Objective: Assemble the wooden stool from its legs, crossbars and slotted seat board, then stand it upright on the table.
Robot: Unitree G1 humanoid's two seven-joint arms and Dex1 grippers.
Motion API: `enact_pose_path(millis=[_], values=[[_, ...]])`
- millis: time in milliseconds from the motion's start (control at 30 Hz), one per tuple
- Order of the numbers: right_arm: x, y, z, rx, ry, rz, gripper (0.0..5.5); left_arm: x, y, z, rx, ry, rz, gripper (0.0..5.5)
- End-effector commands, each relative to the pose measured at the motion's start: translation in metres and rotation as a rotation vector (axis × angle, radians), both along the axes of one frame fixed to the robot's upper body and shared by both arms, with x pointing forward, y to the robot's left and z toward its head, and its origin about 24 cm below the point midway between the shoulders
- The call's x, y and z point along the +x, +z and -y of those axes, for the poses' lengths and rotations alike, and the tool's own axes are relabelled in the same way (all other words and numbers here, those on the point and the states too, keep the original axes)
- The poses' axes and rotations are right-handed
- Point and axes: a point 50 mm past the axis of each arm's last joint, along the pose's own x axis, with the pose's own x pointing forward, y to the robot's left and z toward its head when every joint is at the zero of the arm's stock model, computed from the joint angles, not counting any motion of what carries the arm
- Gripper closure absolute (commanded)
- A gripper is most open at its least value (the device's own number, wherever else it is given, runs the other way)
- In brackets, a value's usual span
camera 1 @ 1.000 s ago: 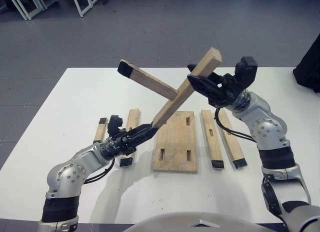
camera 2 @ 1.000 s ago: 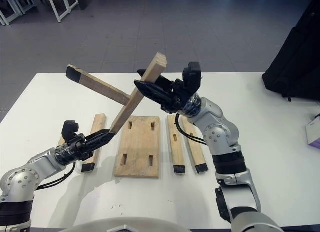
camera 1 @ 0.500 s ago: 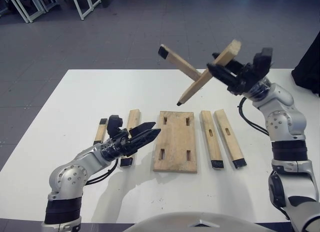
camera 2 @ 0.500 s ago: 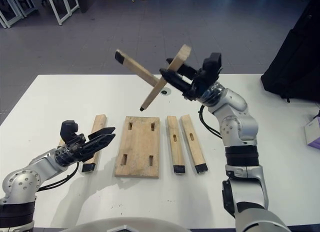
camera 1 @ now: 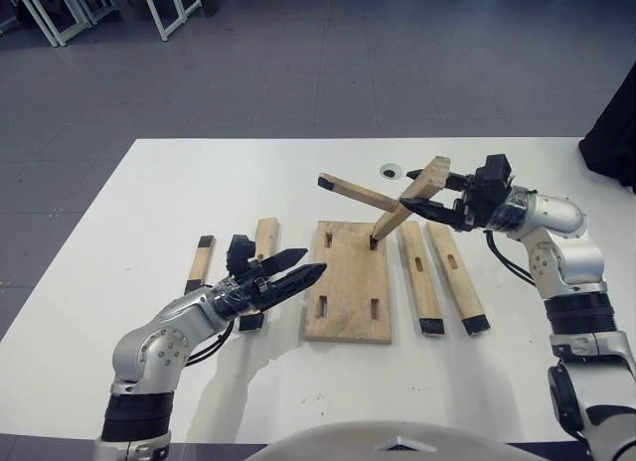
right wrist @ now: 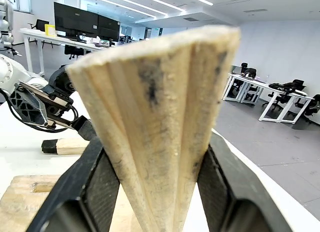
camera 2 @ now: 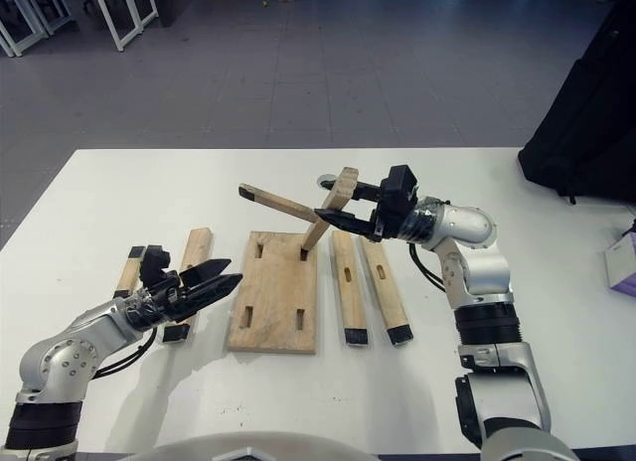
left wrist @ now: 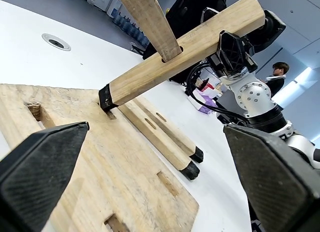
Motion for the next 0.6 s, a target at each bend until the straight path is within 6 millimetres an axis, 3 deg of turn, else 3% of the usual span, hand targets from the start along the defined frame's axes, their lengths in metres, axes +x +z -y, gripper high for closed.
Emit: enact_pose_path(millis=[33, 200, 433, 600], values=[[-0.003, -0.007, 0.002, -0.088, 0.079, -0.093, 3.49, -0.001, -0.006, 0.004, 0.037, 0.001, 0.006, 0.53], [0.002, 0.007, 0.003, -0.122, 0.139, -0.124, 3.49, -0.003, -0.011, 0.009, 0.044, 0.012, 0.01, 0.53], [0.021, 0.016, 0.004, -0.109, 0.124, -0.353, 3.49, -0.007, -0.019, 0.017, 0.048, 0.021, 0.011, 0.53], [0.029, 0.02, 0.006, -0.202, 0.116, -0.411, 3.49, -0.011, -0.024, 0.022, 0.05, 0.029, 0.008, 0.53]])
